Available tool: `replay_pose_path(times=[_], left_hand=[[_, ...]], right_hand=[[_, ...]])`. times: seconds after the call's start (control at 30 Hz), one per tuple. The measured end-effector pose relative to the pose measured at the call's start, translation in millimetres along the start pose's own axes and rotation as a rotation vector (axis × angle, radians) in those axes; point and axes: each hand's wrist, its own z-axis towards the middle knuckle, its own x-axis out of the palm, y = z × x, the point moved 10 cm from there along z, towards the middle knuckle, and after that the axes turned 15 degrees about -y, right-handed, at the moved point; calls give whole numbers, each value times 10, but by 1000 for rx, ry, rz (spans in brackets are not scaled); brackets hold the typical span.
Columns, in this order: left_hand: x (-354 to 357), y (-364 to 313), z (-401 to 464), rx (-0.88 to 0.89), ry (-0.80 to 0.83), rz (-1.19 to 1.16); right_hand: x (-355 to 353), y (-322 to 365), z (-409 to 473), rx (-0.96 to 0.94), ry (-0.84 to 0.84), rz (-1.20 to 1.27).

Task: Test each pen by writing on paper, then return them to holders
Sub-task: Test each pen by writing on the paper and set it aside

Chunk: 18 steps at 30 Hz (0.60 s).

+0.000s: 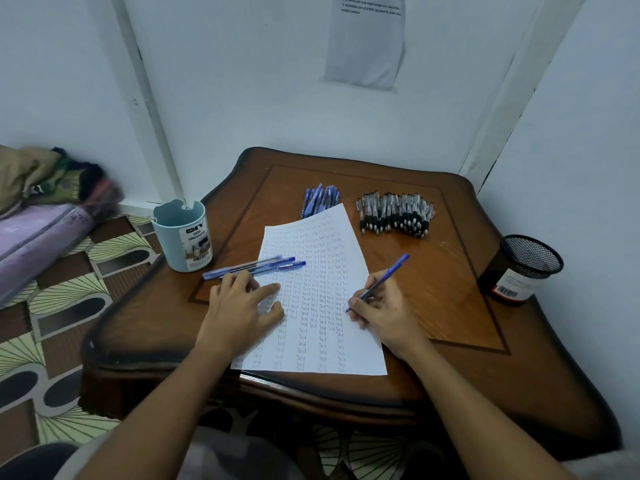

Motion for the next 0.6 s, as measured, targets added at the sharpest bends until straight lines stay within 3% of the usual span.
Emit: replay_pose_path(times=[0.6], left_hand=[[-3, 5, -4, -3, -2, 9]], right_hand=[[20, -34, 0, -9, -16, -12]])
